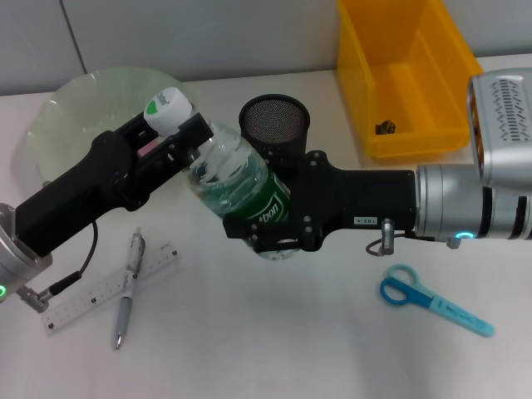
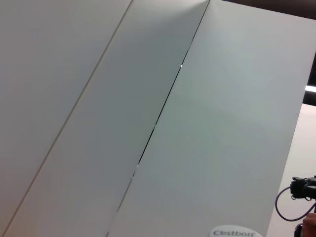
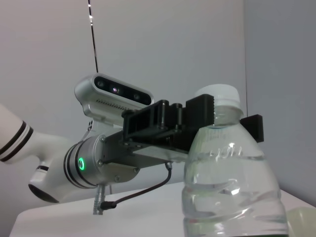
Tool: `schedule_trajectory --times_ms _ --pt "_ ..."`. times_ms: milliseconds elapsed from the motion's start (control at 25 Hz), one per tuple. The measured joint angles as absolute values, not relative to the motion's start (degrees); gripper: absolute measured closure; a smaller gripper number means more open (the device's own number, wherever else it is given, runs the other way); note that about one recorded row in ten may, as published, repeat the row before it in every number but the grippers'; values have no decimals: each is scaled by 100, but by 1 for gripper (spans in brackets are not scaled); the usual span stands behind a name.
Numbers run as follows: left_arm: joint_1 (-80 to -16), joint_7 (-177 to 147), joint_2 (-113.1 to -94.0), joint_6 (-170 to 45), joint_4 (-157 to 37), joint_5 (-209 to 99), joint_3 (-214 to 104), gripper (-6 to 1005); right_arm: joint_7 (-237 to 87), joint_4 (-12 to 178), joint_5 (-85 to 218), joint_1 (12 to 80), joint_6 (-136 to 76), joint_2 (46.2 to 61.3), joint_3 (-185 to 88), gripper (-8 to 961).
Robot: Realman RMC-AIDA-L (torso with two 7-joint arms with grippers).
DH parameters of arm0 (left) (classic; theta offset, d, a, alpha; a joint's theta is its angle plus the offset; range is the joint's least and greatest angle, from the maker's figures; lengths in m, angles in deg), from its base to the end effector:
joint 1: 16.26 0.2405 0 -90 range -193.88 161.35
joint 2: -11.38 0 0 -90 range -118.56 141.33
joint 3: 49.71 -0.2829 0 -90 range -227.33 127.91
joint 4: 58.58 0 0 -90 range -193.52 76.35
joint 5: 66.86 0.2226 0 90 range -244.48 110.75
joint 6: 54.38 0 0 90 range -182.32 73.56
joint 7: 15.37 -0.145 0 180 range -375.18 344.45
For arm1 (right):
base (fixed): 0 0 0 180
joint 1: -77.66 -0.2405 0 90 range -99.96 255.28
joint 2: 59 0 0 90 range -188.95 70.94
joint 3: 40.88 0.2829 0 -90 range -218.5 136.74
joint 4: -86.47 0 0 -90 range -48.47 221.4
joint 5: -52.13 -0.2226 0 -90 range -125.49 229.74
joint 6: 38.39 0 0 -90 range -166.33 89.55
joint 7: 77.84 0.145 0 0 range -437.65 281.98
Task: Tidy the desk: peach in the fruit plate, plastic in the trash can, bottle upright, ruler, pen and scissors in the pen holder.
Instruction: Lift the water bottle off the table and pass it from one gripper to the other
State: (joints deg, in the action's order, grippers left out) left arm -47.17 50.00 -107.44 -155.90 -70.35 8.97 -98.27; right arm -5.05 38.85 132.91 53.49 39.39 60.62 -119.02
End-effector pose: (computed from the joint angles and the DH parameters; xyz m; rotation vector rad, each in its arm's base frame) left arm -0.2521 0.3215 -0.0317 -2.3709 -0.6467 -1.5901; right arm 0.2106 0.3432 -0.0583 -2.7783 0.2285 0.9113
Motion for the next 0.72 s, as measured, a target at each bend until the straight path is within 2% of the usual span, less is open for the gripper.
schedule_trajectory --times_ms 120,360,720 --pt "-4715 4944 -10744 -15608 -7028 853 -9825 398 -509 3891 13265 5349 3942 6062 -11901 158" --pt "-4715 4920 -10744 -15613 -7026 835 -9825 544 -596 4046 13216 5297 3950 6057 -11901 157" --pt "-4718 4916 -10744 -15629 -7026 830 -9834 552 -782 4327 13201 5189 3989 6052 -11907 154"
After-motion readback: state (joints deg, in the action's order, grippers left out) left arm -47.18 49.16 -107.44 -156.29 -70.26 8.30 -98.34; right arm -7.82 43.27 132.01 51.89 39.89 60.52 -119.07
